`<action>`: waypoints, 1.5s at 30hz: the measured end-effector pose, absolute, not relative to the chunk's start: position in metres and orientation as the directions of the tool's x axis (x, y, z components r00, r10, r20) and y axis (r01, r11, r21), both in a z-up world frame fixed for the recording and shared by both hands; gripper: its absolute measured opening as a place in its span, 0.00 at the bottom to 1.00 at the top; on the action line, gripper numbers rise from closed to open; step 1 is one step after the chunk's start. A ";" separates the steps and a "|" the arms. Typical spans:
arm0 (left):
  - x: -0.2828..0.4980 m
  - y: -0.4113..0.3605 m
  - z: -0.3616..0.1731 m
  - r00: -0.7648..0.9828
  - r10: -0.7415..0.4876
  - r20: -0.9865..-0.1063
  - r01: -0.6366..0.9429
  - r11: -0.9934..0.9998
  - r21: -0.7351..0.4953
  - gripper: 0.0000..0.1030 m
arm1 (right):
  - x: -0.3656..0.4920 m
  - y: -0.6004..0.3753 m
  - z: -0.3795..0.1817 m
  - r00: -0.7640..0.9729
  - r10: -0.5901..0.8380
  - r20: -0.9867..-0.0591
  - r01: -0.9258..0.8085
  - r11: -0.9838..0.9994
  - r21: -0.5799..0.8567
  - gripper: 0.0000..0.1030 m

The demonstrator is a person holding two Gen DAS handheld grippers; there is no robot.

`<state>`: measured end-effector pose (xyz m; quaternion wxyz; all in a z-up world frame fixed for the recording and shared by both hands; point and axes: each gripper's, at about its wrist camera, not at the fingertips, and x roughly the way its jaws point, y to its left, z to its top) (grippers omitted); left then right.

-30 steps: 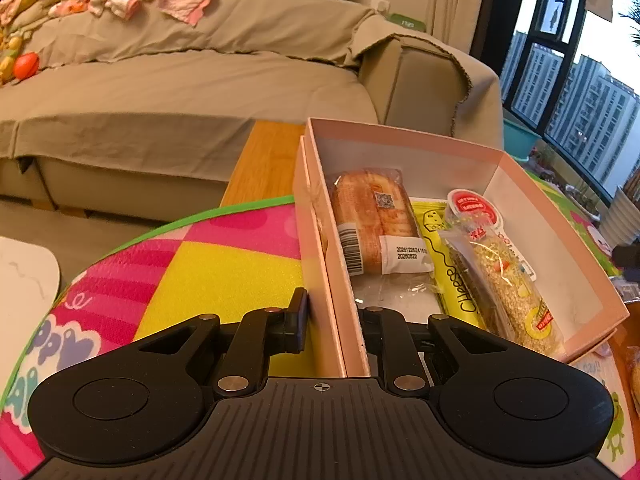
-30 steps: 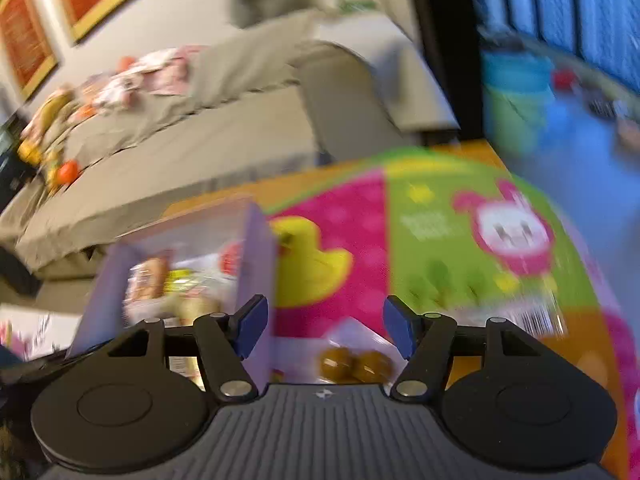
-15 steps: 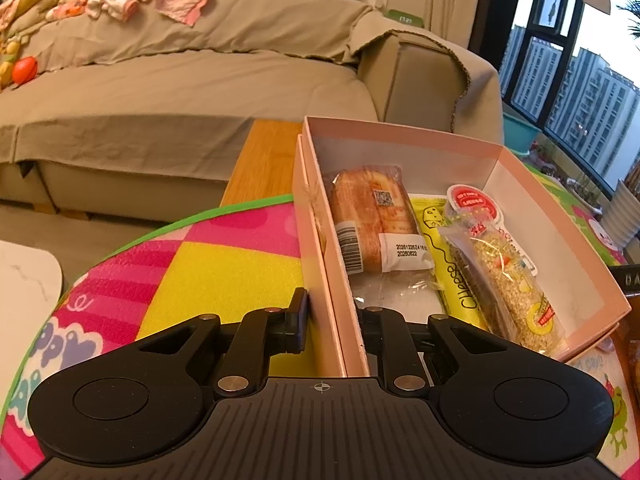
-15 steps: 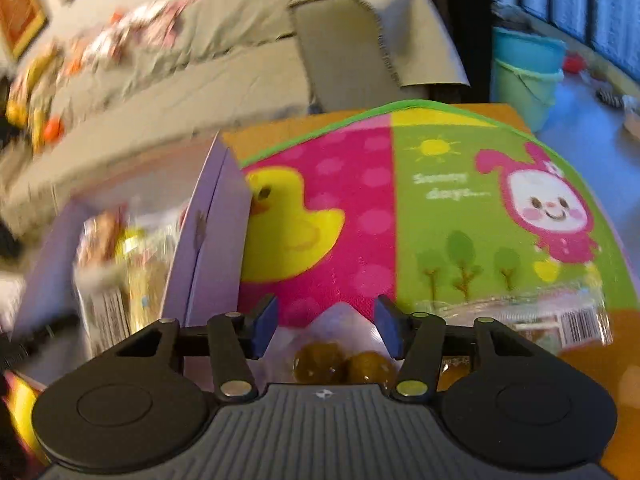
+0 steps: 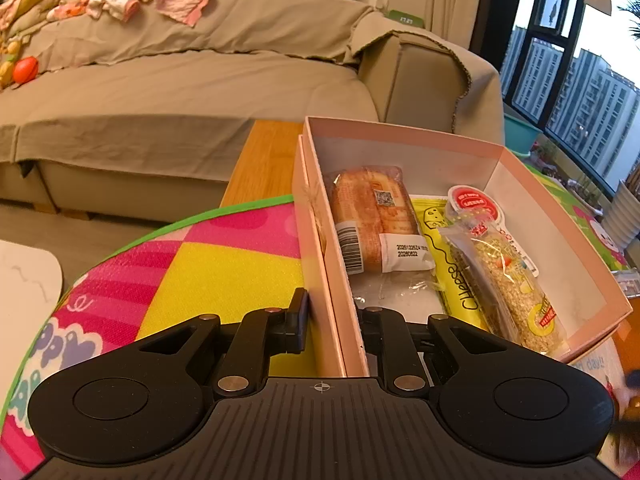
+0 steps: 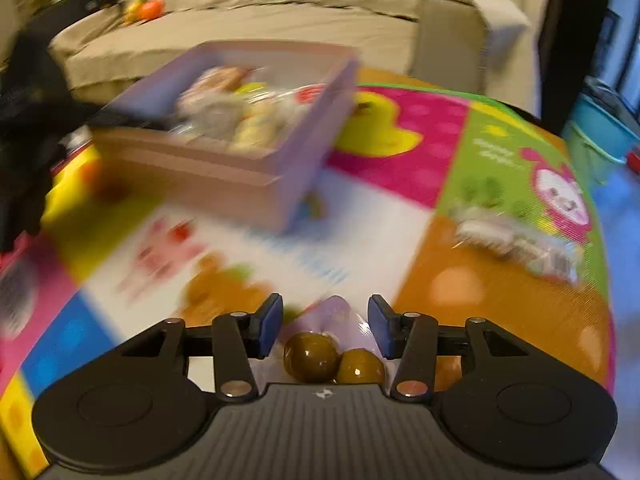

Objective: Organize objects
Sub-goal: 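Grasp the tray of three brown chestnuts with the right gripper, then place the chestnut tray on top of the snacks in the box, release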

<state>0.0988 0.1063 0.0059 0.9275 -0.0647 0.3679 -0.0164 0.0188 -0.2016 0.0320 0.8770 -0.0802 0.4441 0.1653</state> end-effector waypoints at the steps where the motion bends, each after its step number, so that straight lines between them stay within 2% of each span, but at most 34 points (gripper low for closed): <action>1: 0.099 0.106 0.006 0.729 -0.078 -0.680 -0.017 0.991 -0.132 0.18 | 0.009 -0.198 0.034 0.551 0.220 -0.805 -0.370 0.929 0.001 0.64; 2: 0.099 0.106 0.006 0.729 -0.078 -0.680 -0.017 0.991 -0.132 0.18 | 0.001 -0.194 0.036 0.561 0.210 -0.801 -0.363 0.932 -0.009 0.74; 3: 0.099 0.106 0.006 0.729 -0.078 -0.680 -0.016 0.991 -0.131 0.18 | -0.005 -0.193 0.037 0.574 0.201 -0.794 -0.351 0.936 -0.017 0.76; 10: 0.098 0.106 0.006 0.730 -0.078 -0.679 -0.020 0.991 -0.136 0.18 | -0.035 -0.210 0.046 0.591 0.214 -0.778 -0.211 0.972 0.107 0.79; 15: 0.097 0.106 0.005 0.730 -0.077 -0.679 -0.020 0.991 -0.134 0.18 | -0.049 -0.199 0.034 0.587 0.089 -0.804 -0.179 0.984 -0.022 0.81; 18: 0.096 0.105 0.006 0.730 -0.077 -0.679 -0.021 0.991 -0.135 0.18 | -0.046 -0.205 0.036 0.585 0.116 -0.803 -0.136 0.990 0.044 0.89; 20: 0.096 0.105 0.006 0.730 -0.077 -0.679 -0.021 0.991 -0.134 0.18 | -0.041 -0.205 0.035 0.577 0.157 -0.802 -0.113 0.987 0.112 1.00; 22: 0.096 0.105 0.006 0.730 -0.076 -0.679 -0.021 0.991 -0.134 0.18 | -0.035 -0.200 0.032 0.575 0.177 -0.799 -0.104 0.984 0.143 1.00; 26: 0.096 0.106 0.006 0.732 -0.079 -0.677 -0.013 0.991 -0.130 0.18 | -0.027 -0.182 0.023 0.598 0.135 -0.790 -0.085 0.991 0.105 1.00; 27: 0.096 0.106 0.006 0.733 -0.080 -0.676 -0.011 0.991 -0.130 0.18 | -0.027 -0.177 0.022 0.605 0.127 -0.786 -0.096 0.992 0.087 0.99; 30: 0.097 0.107 0.006 0.735 -0.091 -0.672 -0.002 0.991 -0.136 0.18 | -0.030 -0.165 0.020 0.624 0.115 -0.773 -0.143 0.989 0.032 0.85; 32: 0.098 0.107 0.006 0.735 -0.090 -0.672 -0.002 0.991 -0.136 0.18 | -0.032 -0.163 0.023 0.630 0.122 -0.767 -0.165 0.986 0.021 0.65; 33: 0.098 0.107 0.006 0.735 -0.088 -0.672 -0.004 0.991 -0.133 0.18 | -0.033 -0.163 0.025 0.631 0.125 -0.766 -0.170 0.985 0.021 0.62; 40: 0.096 0.105 0.013 0.732 -0.079 -0.676 0.019 0.995 -0.095 0.17 | -0.038 -0.156 0.037 0.601 0.182 -0.778 -0.243 0.969 0.039 0.56; 45: 0.094 0.106 0.013 0.731 -0.083 -0.678 0.012 0.994 -0.108 0.17 | -0.034 -0.155 0.077 0.669 0.231 -0.706 -0.263 0.963 0.066 0.55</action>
